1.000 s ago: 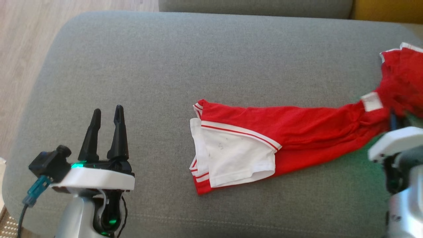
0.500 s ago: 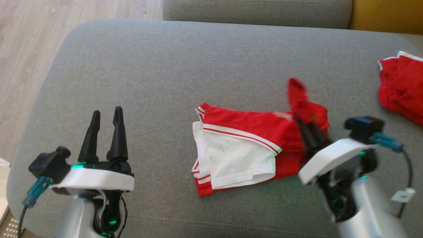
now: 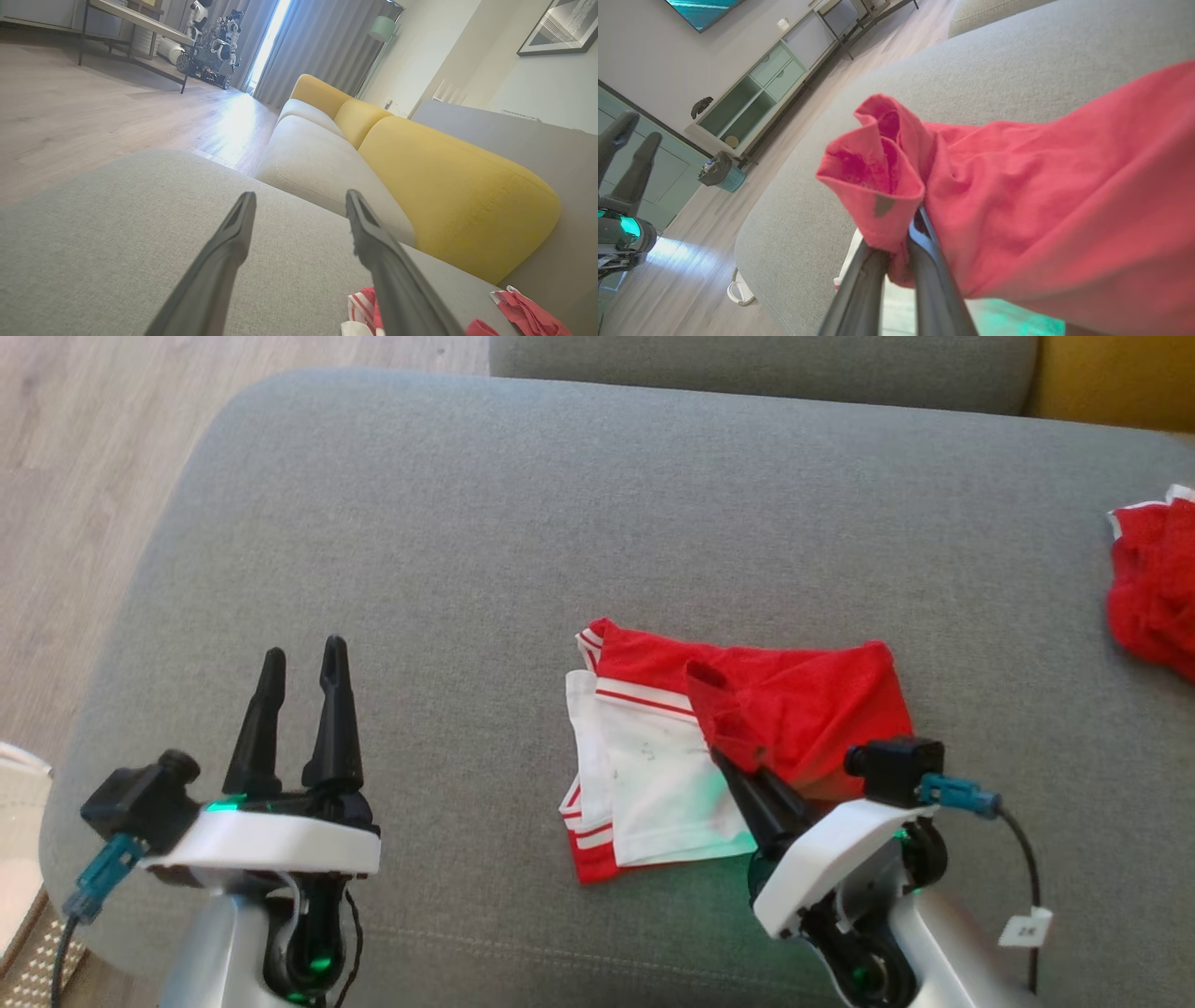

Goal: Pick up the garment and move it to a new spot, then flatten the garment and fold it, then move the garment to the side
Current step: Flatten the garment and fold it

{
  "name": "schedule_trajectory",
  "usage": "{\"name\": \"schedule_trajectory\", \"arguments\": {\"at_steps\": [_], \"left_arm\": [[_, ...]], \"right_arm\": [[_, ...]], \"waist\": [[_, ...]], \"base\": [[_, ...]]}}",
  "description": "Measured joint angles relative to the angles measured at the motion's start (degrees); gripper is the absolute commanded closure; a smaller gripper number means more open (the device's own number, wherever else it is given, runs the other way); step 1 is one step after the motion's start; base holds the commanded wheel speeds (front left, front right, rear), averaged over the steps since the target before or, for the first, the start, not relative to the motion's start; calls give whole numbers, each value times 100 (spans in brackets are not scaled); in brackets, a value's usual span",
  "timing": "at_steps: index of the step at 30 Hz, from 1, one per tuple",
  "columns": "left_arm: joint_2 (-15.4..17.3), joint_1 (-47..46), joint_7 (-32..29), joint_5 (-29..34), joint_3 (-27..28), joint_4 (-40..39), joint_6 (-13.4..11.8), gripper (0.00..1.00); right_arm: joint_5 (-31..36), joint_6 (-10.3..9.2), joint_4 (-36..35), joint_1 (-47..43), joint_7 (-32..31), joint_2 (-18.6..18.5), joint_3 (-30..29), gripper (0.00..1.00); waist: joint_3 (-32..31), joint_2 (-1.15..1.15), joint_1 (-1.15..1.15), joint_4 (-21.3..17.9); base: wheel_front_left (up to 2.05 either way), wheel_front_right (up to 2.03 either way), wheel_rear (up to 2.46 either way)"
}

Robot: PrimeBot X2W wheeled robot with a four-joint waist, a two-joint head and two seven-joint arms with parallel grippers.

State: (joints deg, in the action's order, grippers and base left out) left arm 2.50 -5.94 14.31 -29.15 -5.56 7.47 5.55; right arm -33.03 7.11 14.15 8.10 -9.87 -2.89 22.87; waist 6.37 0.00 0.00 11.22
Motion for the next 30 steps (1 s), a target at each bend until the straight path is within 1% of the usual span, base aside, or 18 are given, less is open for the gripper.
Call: {"name": "schedule_trajectory", "arguments": {"at_steps": [7, 8, 12, 13, 14, 18, 21, 26, 28, 30], "left_arm": [[0, -2, 0, -26, -97, -1, 0, 0], [0, -2, 0, -26, -97, -1, 0, 0], [0, -8, 0, -27, -111, 0, 0, 0], [0, -13, 0, -27, -118, 0, 0, 0], [0, -18, 0, -27, -120, 1, 0, 0], [0, -23, 0, -27, -126, 22, 0, 0], [0, -23, 0, -29, -109, 32, 0, 0], [-1, -23, 0, -29, -93, 54, 0, 0], [0, -22, 0, -27, -87, 56, 1, 0], [-1, -22, 0, -27, -86, 56, 1, 0]], "right_arm": [[-247, 0, 616, 496, 564, -7, 293, 100], [-247, 0, 616, 496, 564, -7, 293, 100], [-446, 0, 1032, 896, 857, -18, 467, 100], [-504, 0, 1136, 973, 891, -26, 575, 69], [-548, 0, 1207, 1033, 925, -42, 701, 0], [-970, 0, 1260, 1157, 995, -62, 1328, 0], [-1209, 0, 1324, 1217, 1055, -57, 1440, 0], [-1092, 0, 1494, 1389, 1146, -66, 1224, 0], [-896, 0, 1522, 1397, 1207, -65, 931, 0], [-499, 0, 1590, 1400, 1269, -65, 543, 0]], "waist": [[107, 0, 0, 99], [107, 0, 0, 99], [190, 0, 0, 170], [214, 0, 0, 189], [238, 0, 0, 205], [299, 0, 0, 257], [293, 0, 0, 244], [257, 0, 0, 137], [226, 0, 0, 80], [186, 0, 0, 15]], "base": [[0, 0, 0], [0, 0, 0], [0, 0, 0], [0, 0, 0], [0, 0, 0], [0, 0, 0], [0, 0, 0], [0, 0, 0], [0, 0, 0], [0, 0, 0]]}}
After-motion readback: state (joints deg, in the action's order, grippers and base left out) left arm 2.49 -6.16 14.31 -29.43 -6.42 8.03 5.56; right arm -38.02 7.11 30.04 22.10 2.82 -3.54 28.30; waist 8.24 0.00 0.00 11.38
